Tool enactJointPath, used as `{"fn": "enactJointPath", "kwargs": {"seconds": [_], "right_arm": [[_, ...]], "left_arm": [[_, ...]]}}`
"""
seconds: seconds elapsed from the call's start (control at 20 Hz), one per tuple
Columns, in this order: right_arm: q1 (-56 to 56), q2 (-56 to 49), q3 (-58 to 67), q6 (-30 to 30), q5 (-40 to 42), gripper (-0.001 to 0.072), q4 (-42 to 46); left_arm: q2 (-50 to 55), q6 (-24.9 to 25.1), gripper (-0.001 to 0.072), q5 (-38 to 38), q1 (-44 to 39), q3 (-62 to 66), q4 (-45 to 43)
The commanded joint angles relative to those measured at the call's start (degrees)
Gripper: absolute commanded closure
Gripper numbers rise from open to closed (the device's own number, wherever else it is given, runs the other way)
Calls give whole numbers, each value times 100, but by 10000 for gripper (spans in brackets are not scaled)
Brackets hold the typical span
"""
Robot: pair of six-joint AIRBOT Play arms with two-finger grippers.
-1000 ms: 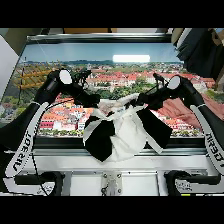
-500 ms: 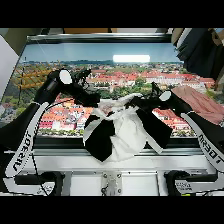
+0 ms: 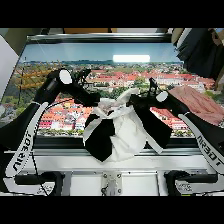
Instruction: Fold the clothes and pants, and hang the long-sleeved shirts on hangers.
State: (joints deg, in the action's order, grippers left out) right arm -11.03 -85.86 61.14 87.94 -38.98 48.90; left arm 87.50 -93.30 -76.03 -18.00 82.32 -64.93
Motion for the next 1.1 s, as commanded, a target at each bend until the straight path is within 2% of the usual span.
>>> {"fn": "enactJointPath", "kwargs": {"seconds": [0.0, 0.1, 0.2, 0.3, 0.45, 0.6, 0.8, 0.85, 1.0, 1.05], "right_arm": [[420, 516, 942, -15, -1797, 696, 1521], [437, 772, 2282, 374, -3421, 695, 2981], [260, 907, 3604, 446, -4868, 696, 3866], [90, 1086, 4385, 807, -5624, 696, 4070], [-240, 1421, 4424, 1021, -6697, 696, 4168], [-627, 1941, 3545, 1228, -6658, 696, 4153], [-973, 2503, 1694, 1537, -6553, 694, 4151], [-979, 2544, 1309, 1537, -6264, 693, 4120], [-962, 2433, 540, 1478, -4627, 679, 4105], [-907, 2293, 487, 1414, -4192, 485, 4085]], "left_arm": [[-4, 35, 690, -511, 109, 494, 4], [-7, 31, 690, -931, 96, 1250, 15], [-11, 31, 691, -1388, -74, 2041, 11], [-11, 33, 690, -1818, -278, 2546, 4], [-22, 35, 691, -2531, -610, 2581, -4], [-361, 59, 690, -2365, -901, 1550, -9], [-1025, 74, 690, -1814, -896, -284, 0], [-1128, 39, 690, -1600, -852, -595, 9], [-1200, -63, 691, -953, -820, -1047, 17], [-1150, -63, 690, -837, -831, -1073, 17]]}}
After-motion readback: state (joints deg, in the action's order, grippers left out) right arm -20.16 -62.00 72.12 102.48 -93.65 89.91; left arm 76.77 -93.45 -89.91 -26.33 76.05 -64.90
